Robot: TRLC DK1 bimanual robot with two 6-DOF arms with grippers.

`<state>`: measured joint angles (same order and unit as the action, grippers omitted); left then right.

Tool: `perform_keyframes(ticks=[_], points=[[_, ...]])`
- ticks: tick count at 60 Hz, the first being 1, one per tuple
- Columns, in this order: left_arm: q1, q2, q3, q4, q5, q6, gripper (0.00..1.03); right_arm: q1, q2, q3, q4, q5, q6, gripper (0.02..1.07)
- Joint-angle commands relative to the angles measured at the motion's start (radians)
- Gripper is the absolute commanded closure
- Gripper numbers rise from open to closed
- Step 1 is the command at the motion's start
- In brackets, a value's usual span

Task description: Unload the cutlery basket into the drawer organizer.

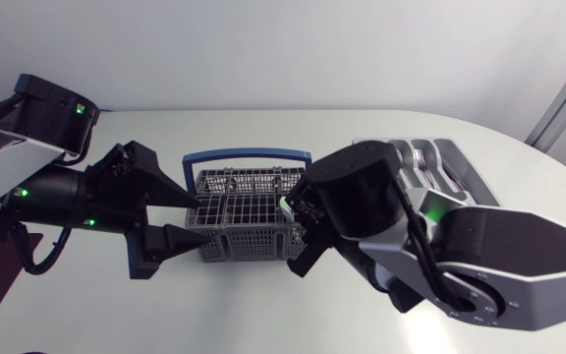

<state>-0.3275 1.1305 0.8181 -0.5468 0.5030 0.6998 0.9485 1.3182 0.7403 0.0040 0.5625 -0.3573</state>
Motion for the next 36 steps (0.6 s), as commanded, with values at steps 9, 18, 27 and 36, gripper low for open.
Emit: perform_keyframes(ticks=[9,18,27,36], points=[[-0.022,0.009,0.012,0.010,-0.003,-0.020,0.18,0.022,-0.091,0.037,-0.025,-0.001,-0.058,1.01],[-0.054,0.031,0.029,0.015,-0.003,-0.023,0.14,0.022,-0.168,0.045,-0.039,-0.024,-0.098,1.01],[-0.088,0.038,0.053,0.027,-0.003,-0.040,0.11,0.027,-0.244,0.045,-0.053,-0.046,-0.126,1.01],[-0.123,0.066,0.104,0.028,0.016,-0.057,0.11,0.029,-0.338,0.064,-0.099,-0.099,-0.138,1.01]])
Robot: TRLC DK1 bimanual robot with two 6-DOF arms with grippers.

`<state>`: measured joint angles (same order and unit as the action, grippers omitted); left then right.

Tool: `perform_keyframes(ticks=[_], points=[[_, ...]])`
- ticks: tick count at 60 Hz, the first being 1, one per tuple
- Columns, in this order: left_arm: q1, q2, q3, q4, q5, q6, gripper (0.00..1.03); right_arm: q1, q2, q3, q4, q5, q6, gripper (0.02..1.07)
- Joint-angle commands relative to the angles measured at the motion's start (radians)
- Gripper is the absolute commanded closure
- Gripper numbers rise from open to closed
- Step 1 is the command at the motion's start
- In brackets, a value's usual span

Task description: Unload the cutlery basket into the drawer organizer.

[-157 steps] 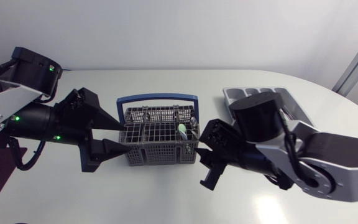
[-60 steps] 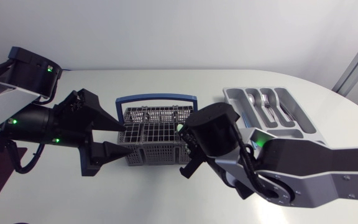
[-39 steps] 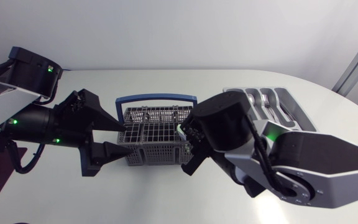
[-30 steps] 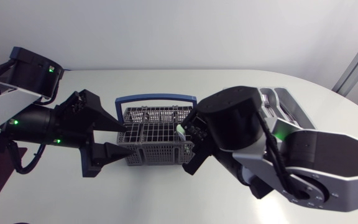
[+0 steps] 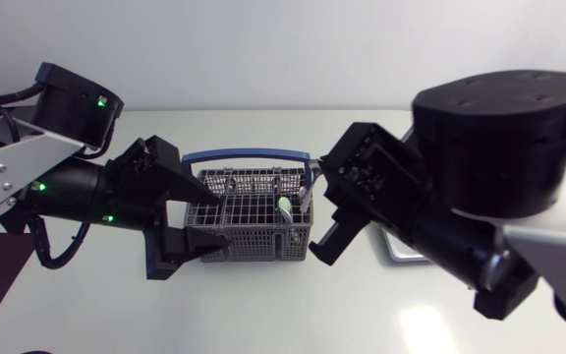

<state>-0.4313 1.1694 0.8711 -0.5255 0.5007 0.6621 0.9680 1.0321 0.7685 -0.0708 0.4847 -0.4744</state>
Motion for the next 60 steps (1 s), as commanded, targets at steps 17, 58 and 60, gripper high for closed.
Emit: perform_keyframes(ticks=[17,58,60], points=[[-0.046,0.125,0.207,-0.085,0.170,-0.033,0.11,0.009,-0.190,0.040,-0.110,-0.209,-0.010,1.01],[-0.126,0.305,0.382,-0.154,0.305,-0.084,0.47,-0.008,-0.159,0.018,-0.081,-0.411,0.026,1.01],[-0.126,0.305,0.385,-0.154,0.306,-0.087,0.52,-0.009,-0.158,0.012,-0.081,-0.413,0.020,1.01]])
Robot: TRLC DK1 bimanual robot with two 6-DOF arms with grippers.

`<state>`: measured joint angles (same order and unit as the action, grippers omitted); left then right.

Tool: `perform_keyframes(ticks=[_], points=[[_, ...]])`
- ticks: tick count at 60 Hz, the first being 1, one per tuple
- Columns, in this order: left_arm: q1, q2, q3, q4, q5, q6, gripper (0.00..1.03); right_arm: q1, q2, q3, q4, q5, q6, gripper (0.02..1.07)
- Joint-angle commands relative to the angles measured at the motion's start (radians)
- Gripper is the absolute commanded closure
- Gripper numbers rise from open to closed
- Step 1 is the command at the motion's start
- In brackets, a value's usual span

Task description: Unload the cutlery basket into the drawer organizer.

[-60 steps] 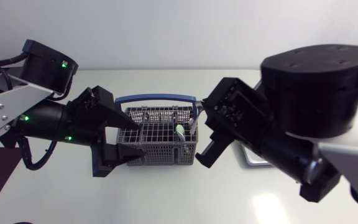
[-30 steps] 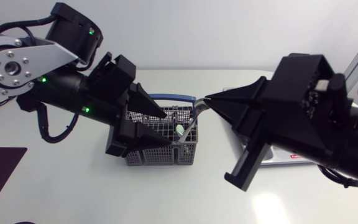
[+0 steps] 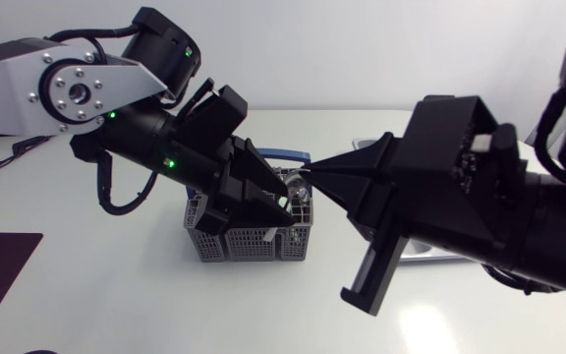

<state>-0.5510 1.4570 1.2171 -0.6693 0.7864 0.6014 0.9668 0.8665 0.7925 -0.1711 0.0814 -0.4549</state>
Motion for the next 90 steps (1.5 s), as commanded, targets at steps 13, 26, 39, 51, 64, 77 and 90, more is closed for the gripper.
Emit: perform_keyframes(ticks=[13,26,39,51,64,77,90], points=[[0.006,0.026,0.039,-0.019,0.033,-0.035,0.67,-0.045,0.011,-0.026,0.027,-0.020,-0.030,1.01],[0.014,0.020,0.042,-0.042,0.036,-0.034,0.75,-0.054,0.028,-0.024,0.008,-0.031,-0.047,1.01],[0.025,0.020,0.044,-0.044,0.036,-0.049,0.82,-0.056,0.034,-0.024,0.007,-0.031,-0.056,1.01],[-0.007,0.011,0.033,-0.058,0.033,-0.041,0.88,-0.060,0.034,-0.021,0.005,-0.031,-0.061,1.01],[-0.018,0.008,0.033,-0.067,0.030,-0.031,0.93,-0.062,0.043,-0.004,0.008,-0.012,-0.068,0.98],[-0.015,-0.012,0.039,-0.062,0.020,-0.061,0.98,-0.068,0.057,-0.010,0.016,-0.003,-0.088,0.97],[-0.013,-0.011,0.042,-0.070,0.019,-0.061,1.00,-0.074,0.068,0.001,0.021,-0.002,-0.100,0.96]])
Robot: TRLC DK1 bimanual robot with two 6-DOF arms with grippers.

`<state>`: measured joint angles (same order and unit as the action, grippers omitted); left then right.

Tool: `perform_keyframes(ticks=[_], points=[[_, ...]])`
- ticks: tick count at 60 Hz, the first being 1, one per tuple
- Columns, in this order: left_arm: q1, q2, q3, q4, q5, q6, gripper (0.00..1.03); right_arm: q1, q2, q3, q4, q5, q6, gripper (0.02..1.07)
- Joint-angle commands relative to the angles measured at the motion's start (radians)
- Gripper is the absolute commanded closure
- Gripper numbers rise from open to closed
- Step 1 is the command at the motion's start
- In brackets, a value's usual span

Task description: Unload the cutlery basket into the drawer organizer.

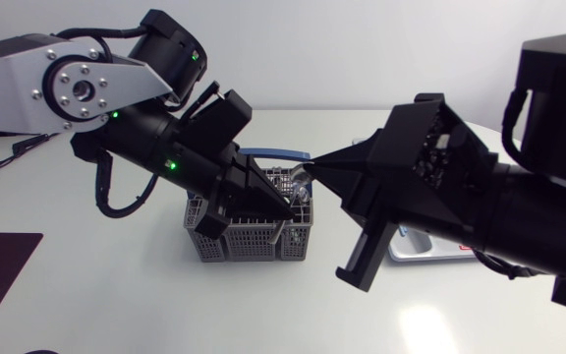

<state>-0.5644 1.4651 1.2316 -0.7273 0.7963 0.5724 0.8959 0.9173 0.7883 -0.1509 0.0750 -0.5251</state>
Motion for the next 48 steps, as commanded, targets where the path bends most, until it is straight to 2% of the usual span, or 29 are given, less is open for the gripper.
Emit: perform_keyframes(ticks=[1,4,12,16,27,31,34,37,41,48], points=[[0.001,-0.019,0.029,-0.012,0.009,-0.034,1.00,-0.003,0.017,0.006,0.001,0.006,-0.030,0.96],[0.001,-0.022,0.029,-0.012,0.009,-0.034,1.00,-0.005,0.017,0.009,0.001,0.008,-0.027,0.84],[0.015,-0.031,0.037,0.009,0.009,-0.060,1.00,-0.022,0.011,0.000,0.047,0.042,-0.023,0.32],[0.029,-0.037,0.029,0.049,0.004,-0.089,1.00,-0.025,0.002,-0.006,0.070,0.078,-0.009,0.19],[0.052,-0.071,-0.023,0.227,-0.055,-0.226,1.00,-0.025,-0.015,-0.023,0.126,0.192,0.066,0.17],[0.047,-0.098,-0.072,0.370,-0.112,-0.336,1.00,-0.026,-0.015,-0.035,0.125,0.226,0.132,0.18],[0.049,-0.107,-0.095,0.448,-0.160,-0.402,1.00,-0.028,-0.014,-0.049,0.129,0.244,0.171,0.27],[0.051,-0.109,-0.115,0.525,-0.174,-0.476,1.00,-0.028,-0.006,-0.057,0.137,0.250,0.212,0.37],[0.055,-0.109,-0.133,0.606,-0.197,-0.552,1.00,-0.029,0.025,-0.057,0.142,0.258,0.261,0.45],[0.058,-0.098,-0.159,0.703,-0.221,-0.672,1.00,-0.041,0.100,-0.044,0.188,0.293,0.323,0.47]])
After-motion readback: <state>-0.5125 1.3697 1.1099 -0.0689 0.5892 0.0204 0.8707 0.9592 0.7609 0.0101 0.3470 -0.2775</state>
